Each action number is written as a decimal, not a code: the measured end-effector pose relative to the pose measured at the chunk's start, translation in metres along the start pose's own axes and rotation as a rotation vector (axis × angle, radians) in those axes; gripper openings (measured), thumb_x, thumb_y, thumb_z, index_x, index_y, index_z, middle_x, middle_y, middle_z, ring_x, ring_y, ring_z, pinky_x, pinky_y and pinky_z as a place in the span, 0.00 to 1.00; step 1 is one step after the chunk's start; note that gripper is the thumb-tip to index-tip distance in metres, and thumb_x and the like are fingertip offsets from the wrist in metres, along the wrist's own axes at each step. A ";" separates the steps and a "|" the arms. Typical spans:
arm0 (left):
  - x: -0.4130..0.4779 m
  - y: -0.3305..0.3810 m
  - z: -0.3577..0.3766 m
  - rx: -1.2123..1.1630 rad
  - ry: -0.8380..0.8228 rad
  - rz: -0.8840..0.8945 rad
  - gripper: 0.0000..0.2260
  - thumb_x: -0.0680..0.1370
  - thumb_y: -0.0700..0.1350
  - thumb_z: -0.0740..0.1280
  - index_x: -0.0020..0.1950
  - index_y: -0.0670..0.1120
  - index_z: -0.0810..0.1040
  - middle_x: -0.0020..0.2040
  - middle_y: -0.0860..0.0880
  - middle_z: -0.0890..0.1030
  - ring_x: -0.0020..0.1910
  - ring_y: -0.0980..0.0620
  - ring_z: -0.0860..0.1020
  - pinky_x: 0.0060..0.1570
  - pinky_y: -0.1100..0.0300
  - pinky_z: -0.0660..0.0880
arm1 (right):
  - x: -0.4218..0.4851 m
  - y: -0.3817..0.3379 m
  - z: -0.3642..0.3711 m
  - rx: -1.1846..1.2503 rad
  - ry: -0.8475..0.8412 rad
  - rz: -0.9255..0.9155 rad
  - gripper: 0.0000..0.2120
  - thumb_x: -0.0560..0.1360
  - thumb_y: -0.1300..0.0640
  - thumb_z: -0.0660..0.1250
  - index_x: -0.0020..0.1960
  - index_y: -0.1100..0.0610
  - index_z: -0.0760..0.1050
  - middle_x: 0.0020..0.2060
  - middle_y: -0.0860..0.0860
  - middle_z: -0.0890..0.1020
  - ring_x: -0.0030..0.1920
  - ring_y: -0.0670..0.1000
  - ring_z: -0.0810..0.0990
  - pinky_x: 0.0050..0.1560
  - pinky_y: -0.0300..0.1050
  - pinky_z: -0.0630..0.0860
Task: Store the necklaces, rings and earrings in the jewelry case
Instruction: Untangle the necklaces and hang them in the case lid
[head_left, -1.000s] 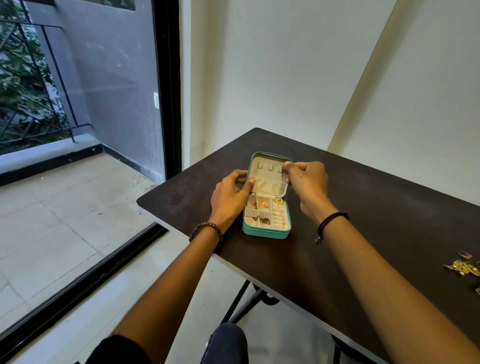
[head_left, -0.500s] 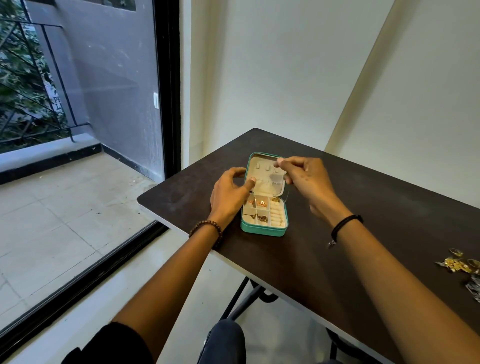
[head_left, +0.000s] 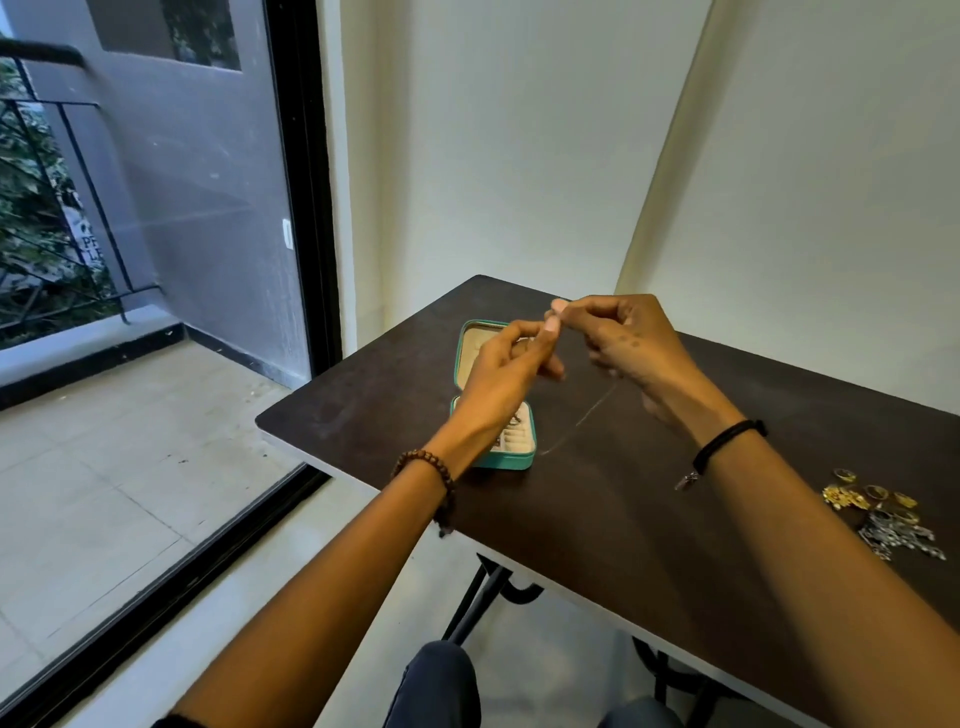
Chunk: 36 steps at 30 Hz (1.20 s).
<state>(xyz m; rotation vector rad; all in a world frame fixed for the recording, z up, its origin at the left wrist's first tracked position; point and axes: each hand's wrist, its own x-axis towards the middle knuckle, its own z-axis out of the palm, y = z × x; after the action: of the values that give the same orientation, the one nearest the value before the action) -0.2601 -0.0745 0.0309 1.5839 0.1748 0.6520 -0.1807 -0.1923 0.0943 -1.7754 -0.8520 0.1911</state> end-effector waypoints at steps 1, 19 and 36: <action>-0.002 0.000 0.002 -0.024 -0.013 -0.018 0.16 0.81 0.54 0.64 0.60 0.44 0.77 0.38 0.50 0.83 0.42 0.54 0.83 0.49 0.63 0.76 | -0.002 -0.002 -0.006 -0.009 0.020 0.001 0.13 0.79 0.47 0.69 0.48 0.56 0.85 0.22 0.39 0.73 0.24 0.39 0.69 0.27 0.30 0.65; -0.034 -0.040 0.063 0.115 -0.177 -0.367 0.05 0.78 0.41 0.70 0.52 0.44 0.82 0.46 0.46 0.85 0.48 0.51 0.84 0.47 0.63 0.79 | -0.010 0.029 -0.119 0.144 0.004 0.281 0.08 0.77 0.58 0.72 0.50 0.63 0.85 0.34 0.49 0.79 0.34 0.44 0.76 0.37 0.36 0.76; -0.054 -0.048 0.123 0.397 -0.436 -0.139 0.06 0.77 0.45 0.71 0.54 0.48 0.81 0.42 0.51 0.84 0.40 0.59 0.82 0.50 0.61 0.80 | -0.006 0.120 -0.150 -0.526 0.227 0.189 0.06 0.79 0.54 0.70 0.50 0.56 0.84 0.41 0.50 0.84 0.37 0.40 0.78 0.40 0.31 0.71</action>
<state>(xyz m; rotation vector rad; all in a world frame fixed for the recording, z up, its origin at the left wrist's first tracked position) -0.2299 -0.2005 -0.0296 2.0361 0.0893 0.1550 -0.0532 -0.3273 0.0448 -2.3184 -0.6004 -0.1259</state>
